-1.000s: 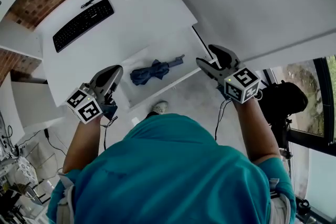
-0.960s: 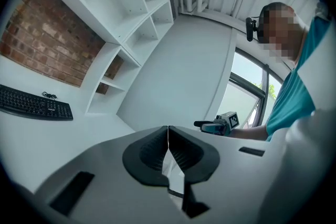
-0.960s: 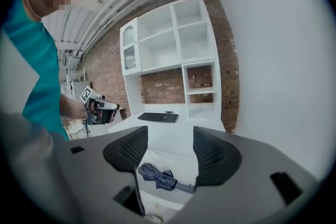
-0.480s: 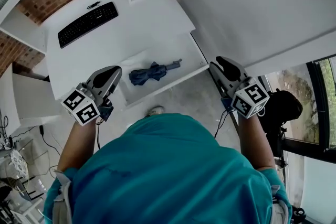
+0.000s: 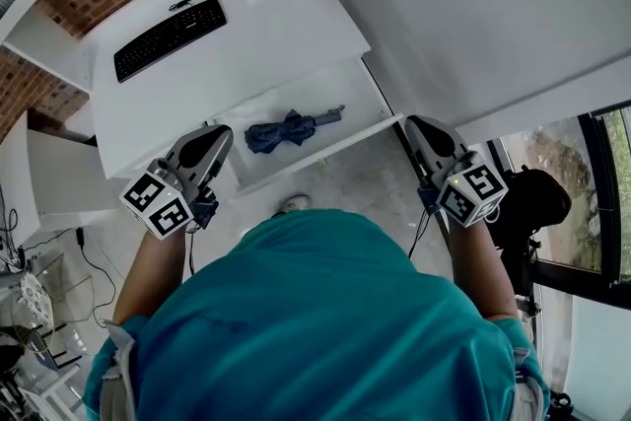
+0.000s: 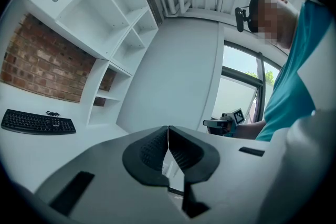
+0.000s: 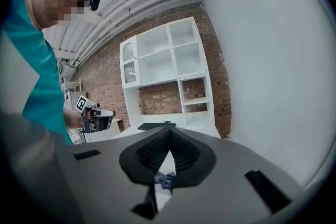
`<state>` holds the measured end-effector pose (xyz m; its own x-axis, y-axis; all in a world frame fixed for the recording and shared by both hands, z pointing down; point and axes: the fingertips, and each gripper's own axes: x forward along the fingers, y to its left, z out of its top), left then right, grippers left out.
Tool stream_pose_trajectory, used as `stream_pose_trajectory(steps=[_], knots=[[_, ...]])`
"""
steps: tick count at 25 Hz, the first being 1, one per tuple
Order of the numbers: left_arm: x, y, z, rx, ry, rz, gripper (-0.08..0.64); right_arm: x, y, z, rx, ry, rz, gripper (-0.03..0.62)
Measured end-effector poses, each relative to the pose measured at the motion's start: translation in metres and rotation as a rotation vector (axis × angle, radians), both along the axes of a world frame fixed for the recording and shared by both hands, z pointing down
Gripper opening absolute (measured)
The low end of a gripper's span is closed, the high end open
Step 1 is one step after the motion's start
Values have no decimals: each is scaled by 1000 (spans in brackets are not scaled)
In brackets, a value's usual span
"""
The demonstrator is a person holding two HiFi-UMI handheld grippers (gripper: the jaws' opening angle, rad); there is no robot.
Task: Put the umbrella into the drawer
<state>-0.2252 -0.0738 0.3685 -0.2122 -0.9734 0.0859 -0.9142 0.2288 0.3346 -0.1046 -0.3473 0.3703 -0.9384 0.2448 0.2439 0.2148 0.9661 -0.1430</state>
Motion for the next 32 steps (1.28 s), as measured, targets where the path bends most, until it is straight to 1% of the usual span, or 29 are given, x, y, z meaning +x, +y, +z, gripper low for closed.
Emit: stream_pose_trajectory(steps=[5, 20, 32], knots=[[3, -1, 3, 0, 7, 5, 17, -1, 6, 4, 22, 8, -18, 23], [3, -5, 2, 6, 5, 17, 18, 3, 3, 3, 31, 15, -6, 21], [1, -5, 0, 9, 1, 24, 18, 5, 7, 0, 49, 16, -20, 21]])
